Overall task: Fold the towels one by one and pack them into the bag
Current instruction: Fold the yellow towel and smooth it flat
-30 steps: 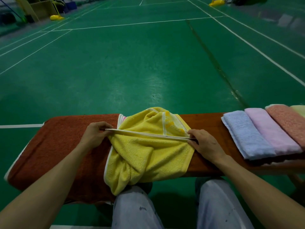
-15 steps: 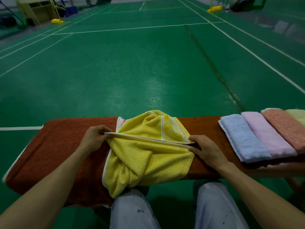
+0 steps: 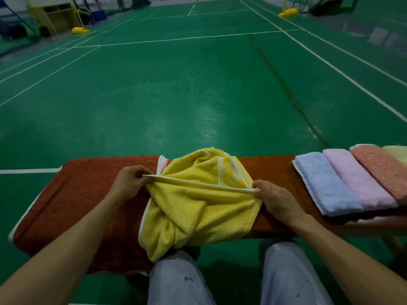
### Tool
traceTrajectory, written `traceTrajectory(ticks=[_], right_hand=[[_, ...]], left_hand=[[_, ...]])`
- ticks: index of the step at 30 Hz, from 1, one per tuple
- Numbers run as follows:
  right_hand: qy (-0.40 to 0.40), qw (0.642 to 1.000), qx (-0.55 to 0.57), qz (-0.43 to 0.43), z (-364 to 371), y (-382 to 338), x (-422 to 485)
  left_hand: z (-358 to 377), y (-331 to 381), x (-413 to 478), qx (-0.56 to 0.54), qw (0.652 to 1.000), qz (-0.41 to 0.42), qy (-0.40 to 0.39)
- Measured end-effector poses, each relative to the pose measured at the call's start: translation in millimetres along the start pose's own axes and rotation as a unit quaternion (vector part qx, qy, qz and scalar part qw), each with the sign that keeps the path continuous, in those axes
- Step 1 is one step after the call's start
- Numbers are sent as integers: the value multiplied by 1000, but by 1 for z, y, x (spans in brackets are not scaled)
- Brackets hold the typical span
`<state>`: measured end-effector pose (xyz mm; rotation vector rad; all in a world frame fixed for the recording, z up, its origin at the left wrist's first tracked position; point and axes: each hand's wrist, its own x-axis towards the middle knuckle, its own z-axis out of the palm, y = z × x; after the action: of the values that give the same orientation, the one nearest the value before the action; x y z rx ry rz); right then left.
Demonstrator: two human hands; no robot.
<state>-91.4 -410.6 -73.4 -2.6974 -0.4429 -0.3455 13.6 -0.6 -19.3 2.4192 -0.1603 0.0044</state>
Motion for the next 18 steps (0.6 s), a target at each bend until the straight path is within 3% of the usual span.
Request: traceTrajectory(ticks=[4, 9, 18], right_hand=[[-36, 993, 58, 98, -13, -9, 7], [40, 943, 246, 219, -27, -23, 9], [178, 741, 513, 395, -39, -36, 13]], left_hand=[[1, 3, 1, -24, 1000, -2, 10], [1, 16, 0, -60, 998, -8, 26], [-3, 42, -8, -207, 977, -53, 25]])
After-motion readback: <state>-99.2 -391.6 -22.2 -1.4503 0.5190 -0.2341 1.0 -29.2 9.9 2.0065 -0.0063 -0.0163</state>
